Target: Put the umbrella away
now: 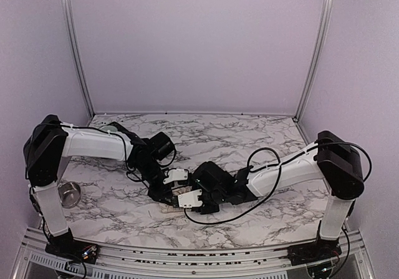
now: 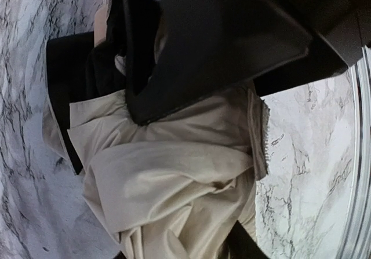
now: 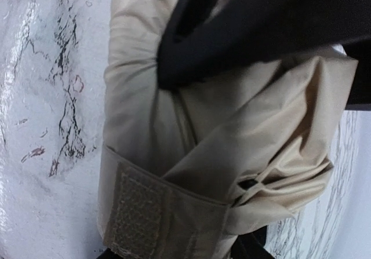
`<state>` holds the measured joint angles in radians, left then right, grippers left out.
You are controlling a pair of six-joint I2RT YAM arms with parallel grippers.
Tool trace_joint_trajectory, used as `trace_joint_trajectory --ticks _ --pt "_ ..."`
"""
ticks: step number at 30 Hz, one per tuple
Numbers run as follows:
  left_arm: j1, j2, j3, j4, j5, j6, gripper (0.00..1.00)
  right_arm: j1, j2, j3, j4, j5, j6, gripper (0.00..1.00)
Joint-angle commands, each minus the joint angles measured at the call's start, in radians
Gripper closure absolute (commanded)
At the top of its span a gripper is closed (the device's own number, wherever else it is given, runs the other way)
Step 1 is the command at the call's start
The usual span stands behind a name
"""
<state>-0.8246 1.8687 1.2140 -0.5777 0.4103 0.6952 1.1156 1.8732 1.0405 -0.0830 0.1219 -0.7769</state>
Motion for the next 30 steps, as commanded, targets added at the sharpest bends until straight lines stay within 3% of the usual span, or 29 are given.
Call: trace_joint_trajectory --ticks 1,9,15,22,26,30 --pt "-0.019 0.027 -0.056 -0.092 -0.022 0.005 0.45 -0.028 0.085 0.000 -0.177 -0.051 0.033 0.63" --pt "0.038 -0.230 -0.248 0.296 -0.154 -0.109 0.22 -0.050 0.055 0.005 -0.205 -0.141 0.116 0.70" --pt "0.032 -0.511 -0.501 0.607 -0.268 -0.130 0.17 -0.074 0.074 0.012 -0.271 -0.215 0.220 0.71" --pt "-0.173 -0.687 -0.582 0.499 -0.410 -0.040 0.31 -0.087 0.135 0.079 -0.411 -0.372 0.331 0.71" --pt "-0.280 -0.615 -0.542 0.420 -0.503 0.002 0.21 -0.097 0.164 0.140 -0.481 -0.469 0.364 0.71" --pt "-0.301 -0.545 -0.518 0.424 -0.586 0.095 0.13 -0.132 0.218 0.207 -0.547 -0.581 0.399 0.71"
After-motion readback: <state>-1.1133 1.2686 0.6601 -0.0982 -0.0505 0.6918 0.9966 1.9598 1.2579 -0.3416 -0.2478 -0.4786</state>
